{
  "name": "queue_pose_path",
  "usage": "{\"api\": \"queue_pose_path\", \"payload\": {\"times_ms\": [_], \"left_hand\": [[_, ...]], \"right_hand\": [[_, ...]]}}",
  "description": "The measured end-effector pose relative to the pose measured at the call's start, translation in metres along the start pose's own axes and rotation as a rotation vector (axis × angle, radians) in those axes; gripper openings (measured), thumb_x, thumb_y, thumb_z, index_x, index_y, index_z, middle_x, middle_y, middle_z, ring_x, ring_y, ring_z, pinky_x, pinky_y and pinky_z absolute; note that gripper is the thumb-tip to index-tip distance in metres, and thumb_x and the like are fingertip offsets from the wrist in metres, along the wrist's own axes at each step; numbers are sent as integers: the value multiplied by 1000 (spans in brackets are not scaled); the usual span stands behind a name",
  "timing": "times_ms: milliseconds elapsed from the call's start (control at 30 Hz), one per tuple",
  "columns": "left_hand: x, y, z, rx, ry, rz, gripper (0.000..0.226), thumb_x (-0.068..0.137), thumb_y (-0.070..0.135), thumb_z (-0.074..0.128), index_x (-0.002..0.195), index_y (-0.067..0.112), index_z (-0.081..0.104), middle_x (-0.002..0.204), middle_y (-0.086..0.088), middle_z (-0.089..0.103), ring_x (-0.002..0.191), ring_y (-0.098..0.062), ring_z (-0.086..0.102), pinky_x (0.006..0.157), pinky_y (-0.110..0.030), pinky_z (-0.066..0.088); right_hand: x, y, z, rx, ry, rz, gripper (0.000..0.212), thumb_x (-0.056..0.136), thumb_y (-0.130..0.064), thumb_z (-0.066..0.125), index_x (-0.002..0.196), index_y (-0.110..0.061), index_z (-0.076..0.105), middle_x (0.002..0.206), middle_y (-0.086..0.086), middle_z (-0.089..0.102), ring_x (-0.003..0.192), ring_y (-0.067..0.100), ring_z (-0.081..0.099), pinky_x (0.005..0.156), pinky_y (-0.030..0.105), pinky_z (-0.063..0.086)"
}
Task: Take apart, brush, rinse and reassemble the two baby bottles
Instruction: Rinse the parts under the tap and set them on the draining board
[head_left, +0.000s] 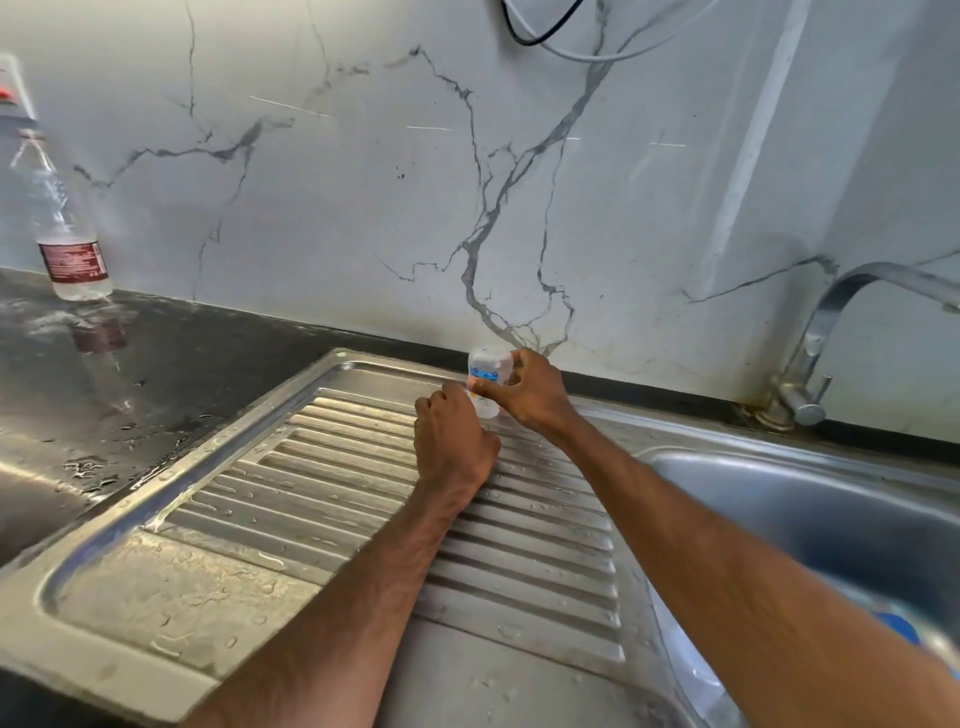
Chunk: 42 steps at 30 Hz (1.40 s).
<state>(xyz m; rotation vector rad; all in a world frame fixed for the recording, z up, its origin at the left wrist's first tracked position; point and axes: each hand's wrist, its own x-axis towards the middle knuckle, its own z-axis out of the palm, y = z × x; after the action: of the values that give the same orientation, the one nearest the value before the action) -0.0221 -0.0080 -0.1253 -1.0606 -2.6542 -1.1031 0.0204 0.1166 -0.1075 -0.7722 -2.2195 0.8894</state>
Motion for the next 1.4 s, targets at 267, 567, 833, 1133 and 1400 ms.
{"api": "queue_pose_path", "payload": {"times_ms": [267,567,833,1133,1400], "left_hand": [[-1,2,2,-18,38,-45,70,80,17,79,138,2,42,137,-15,53,128,-30,45,102,-39,47],[-24,27,1,11,173,149,84,77,12,75,148,1,32,149,-18,35,133,-32,36,106,-39,43],[-61,63,23,9,7,580,43,84,7,69,126,10,59,126,-9,52,123,-24,45,101,-30,38],[-98,132,83,16,-218,763,25,88,8,61,110,18,68,118,2,59,120,-16,47,104,-26,38],[-100,148,112,11,-240,734,24,84,10,61,103,21,71,114,3,64,116,-16,53,103,-30,42]], "right_hand": [[-5,5,-9,-6,-56,90,91,74,-55,87,142,-10,48,133,8,64,115,20,63,98,37,56],[-67,20,-90,-50,34,69,61,88,-41,81,136,-15,56,124,-1,66,108,12,64,87,22,53],[-152,82,-185,-269,31,102,23,89,1,65,100,-17,76,92,-7,71,80,5,64,59,4,45],[-172,166,-206,-578,-386,242,29,84,-3,73,112,-11,76,110,5,77,102,21,72,91,31,57],[-154,196,-162,-694,-542,120,20,85,-10,76,104,-12,74,116,10,69,110,28,65,84,26,44]]}}
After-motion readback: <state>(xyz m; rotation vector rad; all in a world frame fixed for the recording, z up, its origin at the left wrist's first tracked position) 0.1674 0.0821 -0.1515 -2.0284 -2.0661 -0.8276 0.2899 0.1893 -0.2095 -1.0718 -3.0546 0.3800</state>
